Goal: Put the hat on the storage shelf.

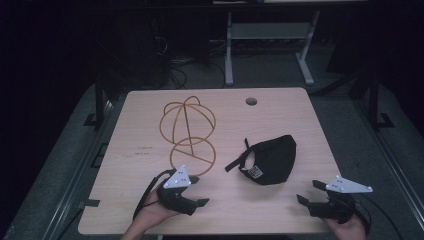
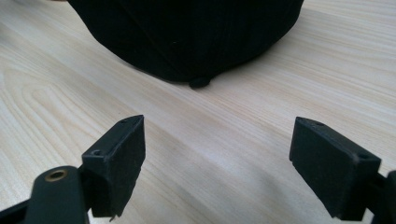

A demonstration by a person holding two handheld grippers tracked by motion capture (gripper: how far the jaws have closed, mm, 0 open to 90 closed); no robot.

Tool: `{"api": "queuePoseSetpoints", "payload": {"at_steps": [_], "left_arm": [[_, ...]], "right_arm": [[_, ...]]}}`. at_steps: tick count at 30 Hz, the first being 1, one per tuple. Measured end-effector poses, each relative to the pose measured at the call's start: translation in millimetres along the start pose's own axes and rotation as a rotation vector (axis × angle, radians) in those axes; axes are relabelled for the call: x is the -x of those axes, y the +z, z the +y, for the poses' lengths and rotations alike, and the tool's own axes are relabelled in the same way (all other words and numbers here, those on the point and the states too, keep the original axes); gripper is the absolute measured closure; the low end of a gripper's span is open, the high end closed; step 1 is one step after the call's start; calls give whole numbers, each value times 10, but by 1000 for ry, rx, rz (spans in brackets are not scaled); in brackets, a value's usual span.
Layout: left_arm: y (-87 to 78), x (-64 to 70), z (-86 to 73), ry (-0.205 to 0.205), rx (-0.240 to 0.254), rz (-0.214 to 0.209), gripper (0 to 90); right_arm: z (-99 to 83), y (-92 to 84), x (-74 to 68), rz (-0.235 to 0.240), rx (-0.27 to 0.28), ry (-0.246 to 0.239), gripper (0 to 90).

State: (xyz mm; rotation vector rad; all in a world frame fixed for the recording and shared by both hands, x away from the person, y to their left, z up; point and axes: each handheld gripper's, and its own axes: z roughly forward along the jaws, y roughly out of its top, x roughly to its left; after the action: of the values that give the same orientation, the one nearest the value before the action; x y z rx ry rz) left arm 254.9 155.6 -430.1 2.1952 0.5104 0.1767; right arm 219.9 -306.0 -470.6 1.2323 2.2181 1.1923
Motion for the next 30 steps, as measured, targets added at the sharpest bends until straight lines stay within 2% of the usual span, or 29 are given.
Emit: {"api": "queuePoseSetpoints", "payload": {"at_steps": [4, 10, 13, 20, 22, 30], "left_arm": [[50, 33, 100, 12, 2, -15, 250], [161, 106, 260, 53, 3, -40, 250], [218, 144, 332, 58, 9, -56, 250], [320, 170, 512, 77, 18, -77, 252], [346, 179, 574, 98, 13, -76, 254], [458, 184, 748, 119, 9, -95, 256]], "right_arm": [[-9, -20, 19, 4, 18, 7, 180], [-1, -4, -6, 13, 11, -4, 181], [0, 13, -24, 16, 2, -20, 182], [5, 11, -29, 23, 5, -15, 182], [7, 8, -28, 23, 11, -17, 182], [14, -1, -30, 33, 21, -17, 190]]}}
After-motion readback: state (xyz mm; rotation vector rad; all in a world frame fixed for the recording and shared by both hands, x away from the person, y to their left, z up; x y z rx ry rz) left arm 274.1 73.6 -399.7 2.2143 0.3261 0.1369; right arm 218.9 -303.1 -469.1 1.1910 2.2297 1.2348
